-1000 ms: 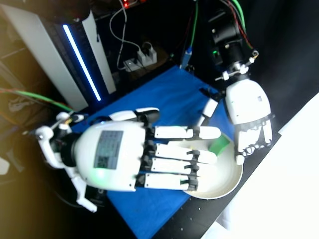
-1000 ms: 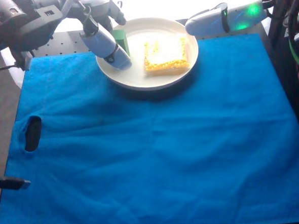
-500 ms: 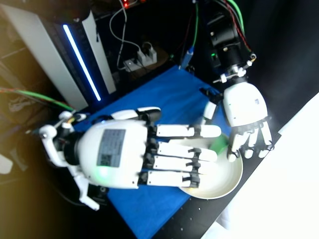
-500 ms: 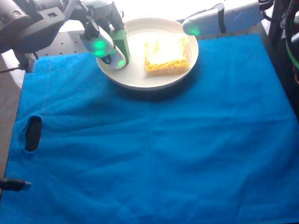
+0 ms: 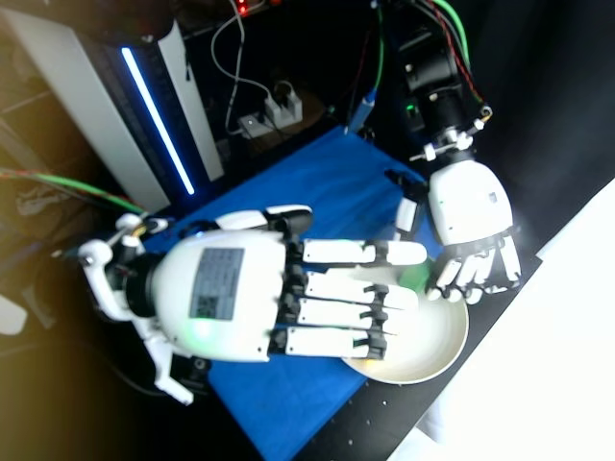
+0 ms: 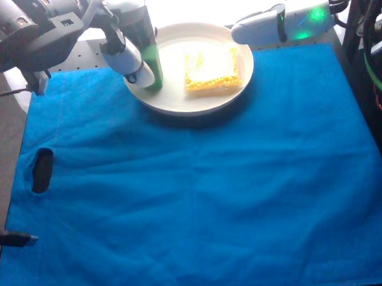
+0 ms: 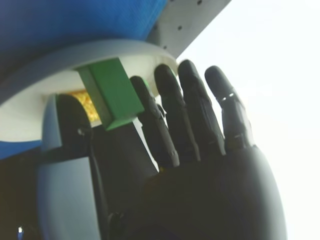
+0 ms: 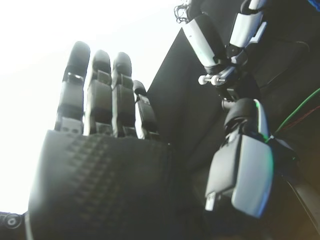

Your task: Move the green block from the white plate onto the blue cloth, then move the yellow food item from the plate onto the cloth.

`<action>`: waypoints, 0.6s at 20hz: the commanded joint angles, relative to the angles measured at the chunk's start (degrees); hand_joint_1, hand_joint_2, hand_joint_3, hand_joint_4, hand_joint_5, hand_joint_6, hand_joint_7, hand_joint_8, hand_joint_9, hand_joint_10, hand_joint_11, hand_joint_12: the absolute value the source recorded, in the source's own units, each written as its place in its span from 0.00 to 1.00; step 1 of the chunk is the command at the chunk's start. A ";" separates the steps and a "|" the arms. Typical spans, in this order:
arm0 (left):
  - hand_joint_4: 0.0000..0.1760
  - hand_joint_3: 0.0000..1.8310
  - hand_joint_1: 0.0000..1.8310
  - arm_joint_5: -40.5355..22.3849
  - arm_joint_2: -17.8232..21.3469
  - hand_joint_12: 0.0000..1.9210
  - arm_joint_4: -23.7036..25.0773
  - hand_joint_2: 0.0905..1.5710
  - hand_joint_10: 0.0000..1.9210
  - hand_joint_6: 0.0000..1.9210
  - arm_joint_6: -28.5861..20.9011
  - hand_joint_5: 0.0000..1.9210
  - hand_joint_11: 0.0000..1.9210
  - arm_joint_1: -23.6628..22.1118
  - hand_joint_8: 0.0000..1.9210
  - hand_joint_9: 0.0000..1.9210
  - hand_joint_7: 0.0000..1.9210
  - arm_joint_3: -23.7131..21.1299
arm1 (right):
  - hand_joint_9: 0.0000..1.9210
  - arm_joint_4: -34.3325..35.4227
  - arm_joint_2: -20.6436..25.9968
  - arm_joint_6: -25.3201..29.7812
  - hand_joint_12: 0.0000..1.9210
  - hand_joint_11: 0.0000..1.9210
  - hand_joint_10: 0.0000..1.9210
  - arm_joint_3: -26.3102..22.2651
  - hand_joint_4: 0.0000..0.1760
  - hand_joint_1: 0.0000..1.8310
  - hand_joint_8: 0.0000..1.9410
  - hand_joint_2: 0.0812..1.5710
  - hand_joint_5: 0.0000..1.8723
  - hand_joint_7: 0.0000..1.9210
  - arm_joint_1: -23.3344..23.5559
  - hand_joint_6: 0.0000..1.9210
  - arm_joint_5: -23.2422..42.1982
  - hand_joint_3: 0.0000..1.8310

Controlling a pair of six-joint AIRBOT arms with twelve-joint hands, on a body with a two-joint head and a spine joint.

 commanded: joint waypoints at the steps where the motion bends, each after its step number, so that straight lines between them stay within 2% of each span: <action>1: 0.30 0.00 0.66 -4.95 -0.18 0.67 -0.27 0.64 0.05 0.26 -0.16 0.64 0.15 -0.15 0.38 0.51 0.56 0.25 | 0.15 1.97 -0.21 0.14 0.46 0.00 0.01 0.09 0.26 0.19 0.00 0.53 0.04 0.17 0.92 0.00 6.38 0.00; 2: 0.01 0.00 0.68 -5.21 -0.15 0.68 -0.80 0.65 0.12 0.29 -0.17 0.61 0.34 -0.16 0.44 0.62 0.59 0.34 | 0.15 1.97 -0.26 0.14 0.44 0.00 0.00 0.10 0.33 0.18 0.00 0.52 0.04 0.17 0.92 0.00 6.38 0.00; 3: 0.00 0.00 0.69 -5.37 -0.13 0.72 -1.10 0.64 0.28 0.22 -0.18 0.63 0.40 -0.17 0.49 0.61 0.58 0.38 | 0.15 1.97 -0.29 0.14 0.49 0.00 0.00 0.10 0.28 0.18 0.00 0.52 0.04 0.16 0.92 0.00 6.38 0.00; 4: 0.00 0.00 0.69 -5.62 -0.07 0.72 -1.33 0.64 0.28 0.22 -0.18 0.63 0.40 -0.19 0.49 0.61 0.58 0.38 | 0.15 1.97 -0.31 0.14 0.49 0.00 0.00 0.10 0.28 0.18 0.00 0.52 0.04 0.16 0.92 0.00 6.38 0.00; 5: 0.00 0.00 0.64 -6.07 0.13 0.77 -1.83 0.63 0.40 0.27 -0.19 0.64 0.40 -0.23 0.35 0.56 0.58 0.37 | 0.15 1.96 -0.34 0.14 0.50 0.00 0.00 0.11 0.31 0.18 0.00 0.52 0.04 0.17 0.92 0.00 6.38 0.00; 6: 0.00 0.00 0.67 -6.42 0.34 0.76 -2.13 0.64 0.40 0.24 -0.21 0.63 0.38 -0.31 0.46 0.52 0.57 0.32 | 0.15 1.94 -0.36 0.14 0.53 0.00 0.00 0.12 0.33 0.19 0.00 0.51 0.04 0.15 0.92 0.00 6.38 0.00; 7: 0.00 0.00 0.68 -6.81 0.64 0.76 -2.17 0.64 0.42 0.24 -0.54 0.63 0.41 -0.43 0.48 0.53 0.58 0.18 | 0.14 1.92 -0.36 0.14 0.52 0.00 0.00 0.13 0.35 0.19 0.00 0.50 0.04 0.15 0.92 0.00 6.38 0.00; 8: 0.28 0.00 0.62 -7.34 0.94 0.85 -2.18 0.63 0.56 0.30 -0.92 0.62 0.41 -0.60 0.39 0.50 0.56 0.01 | 0.14 1.92 -0.36 0.14 0.51 0.00 0.00 0.14 0.35 0.18 0.00 0.50 0.04 0.13 0.92 0.00 6.38 0.00; 9: 0.00 0.00 0.67 -7.81 1.18 0.84 -2.20 0.65 0.52 0.26 -1.48 0.63 0.28 -0.86 0.48 0.46 0.56 -0.04 | 0.14 1.92 -0.36 0.14 0.46 0.00 0.00 0.14 0.42 0.18 0.00 0.48 0.04 0.15 0.92 0.00 6.38 0.00; 10: 0.00 0.00 0.68 -8.13 1.45 0.86 -2.20 0.65 0.52 0.24 -1.83 0.63 0.22 -1.26 0.52 0.44 0.55 -0.16 | 0.14 1.92 -0.36 0.14 0.45 0.00 0.00 0.14 0.41 0.18 0.01 0.48 0.04 0.16 0.92 0.00 6.37 0.00; 11: 0.00 0.00 0.68 -8.45 1.83 0.83 -2.19 0.66 0.50 0.26 -1.83 0.63 0.17 -1.65 0.56 0.38 0.51 -0.51 | 0.14 1.92 -0.36 0.14 0.43 0.00 0.00 0.13 0.32 0.18 0.00 0.49 0.03 0.16 0.92 0.00 6.37 0.00; 12: 0.56 0.00 0.60 -8.81 2.37 0.92 -2.20 0.66 0.63 0.38 -1.83 0.58 0.09 -2.12 0.52 0.28 0.43 -1.07 | 0.14 1.92 -0.36 0.14 0.39 0.00 0.00 0.12 0.33 0.19 0.00 0.48 0.03 0.17 0.92 0.00 6.37 0.00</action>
